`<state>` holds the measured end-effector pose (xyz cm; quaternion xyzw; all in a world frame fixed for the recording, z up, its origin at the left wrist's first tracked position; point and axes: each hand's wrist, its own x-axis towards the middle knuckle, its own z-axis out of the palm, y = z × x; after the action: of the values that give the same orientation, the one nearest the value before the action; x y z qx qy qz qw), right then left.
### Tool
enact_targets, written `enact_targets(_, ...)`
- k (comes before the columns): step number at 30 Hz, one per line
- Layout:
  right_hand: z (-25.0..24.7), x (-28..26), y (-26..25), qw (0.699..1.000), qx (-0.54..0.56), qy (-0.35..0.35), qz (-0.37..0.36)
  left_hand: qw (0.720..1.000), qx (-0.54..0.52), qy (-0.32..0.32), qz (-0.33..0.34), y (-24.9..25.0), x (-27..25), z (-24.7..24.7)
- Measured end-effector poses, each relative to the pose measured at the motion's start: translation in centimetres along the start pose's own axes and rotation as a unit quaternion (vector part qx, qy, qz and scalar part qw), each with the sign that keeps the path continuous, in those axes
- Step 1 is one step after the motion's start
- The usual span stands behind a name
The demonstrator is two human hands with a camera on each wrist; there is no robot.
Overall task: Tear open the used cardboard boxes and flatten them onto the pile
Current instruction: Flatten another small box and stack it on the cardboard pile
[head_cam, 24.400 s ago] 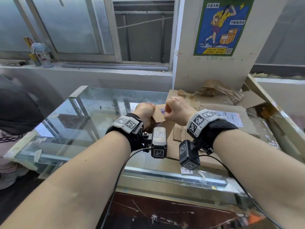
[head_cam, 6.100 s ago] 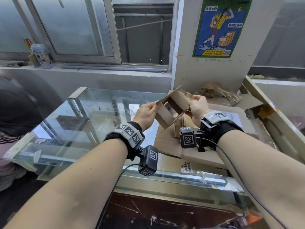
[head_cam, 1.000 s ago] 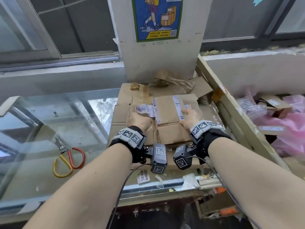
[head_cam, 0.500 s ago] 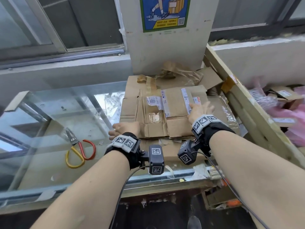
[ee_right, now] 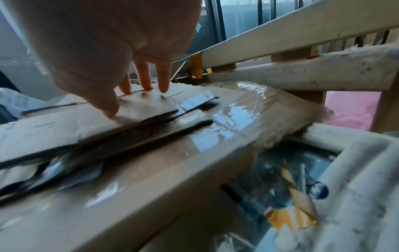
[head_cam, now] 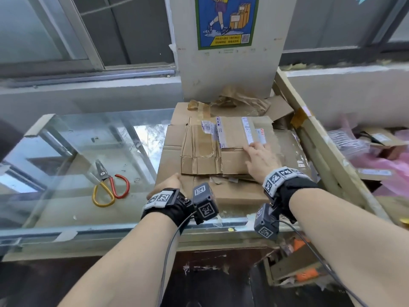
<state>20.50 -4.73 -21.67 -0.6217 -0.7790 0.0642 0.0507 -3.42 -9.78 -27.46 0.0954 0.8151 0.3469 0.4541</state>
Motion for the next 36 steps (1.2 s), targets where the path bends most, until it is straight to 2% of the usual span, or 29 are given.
enact_targets(2,0.0,-0.3,0.4,0.998,0.044,-0.042,0.006,0.999,-0.020,-0.021,-0.020,-0.3,-2.5,0.3)
enact_targets(3,0.1,-0.4,0.7,0.996,0.061,-0.059,0.008,0.995,-0.072,-0.047,-0.046,-0.5,-3.3,0.7)
enact_targets(5,0.0,-0.4,1.1,0.993,0.084,-0.084,0.017,0.960,-0.224,-0.122,-0.117,-0.4,-5.8,1.6)
enact_targets(6,-0.2,-0.4,1.3,0.991,0.094,-0.090,0.021,0.937,-0.280,-0.163,-0.130,-0.2,-7.4,2.1)
enact_targets(9,-0.9,-0.6,1.4,0.988,0.120,-0.094,0.019,0.898,-0.362,-0.235,-0.091,0.0,-10.8,3.3)
enact_targets(11,-1.1,-1.0,1.0,0.987,0.125,-0.098,0.003,0.891,-0.363,-0.257,-0.091,0.1,-12.8,4.0)
enact_targets(14,-1.2,-1.8,0.7,0.986,0.134,-0.093,-0.039,0.904,-0.321,-0.271,-0.085,-0.2,-14.5,4.8)
enact_targets(17,-1.8,-2.2,0.4,0.980,0.161,-0.084,-0.079,0.891,-0.339,-0.287,-0.092,-0.7,-14.8,5.5)
enact_targets(20,-2.1,-2.2,0.2,0.976,0.203,-0.063,-0.053,0.874,-0.364,-0.310,-0.090,-0.8,-14.8,6.1)
enact_targets(24,-2.6,-2.2,0.5,0.987,0.133,-0.089,-0.012,0.864,-0.383,-0.313,-0.088,-0.8,-15.0,6.8)
enact_targets(26,-2.7,-2.5,0.6,0.976,0.176,-0.121,-0.035,0.854,-0.401,-0.318,-0.090,-0.9,-15.1,6.8)
enact_targets(30,-2.4,-3.4,-0.2,0.965,0.197,-0.134,-0.106,0.839,-0.446,-0.303,-0.079,-0.9,-14.0,6.9)
enact_targets(33,-2.4,-3.7,-0.9,0.951,0.243,-0.145,-0.123,0.862,-0.417,-0.280,-0.060,-1.0,-13.3,6.7)
enact_targets(36,-3.0,-3.8,-0.7,0.933,0.321,-0.141,-0.082,0.878,-0.397,-0.263,-0.047,-0.6,-12.9,6.5)
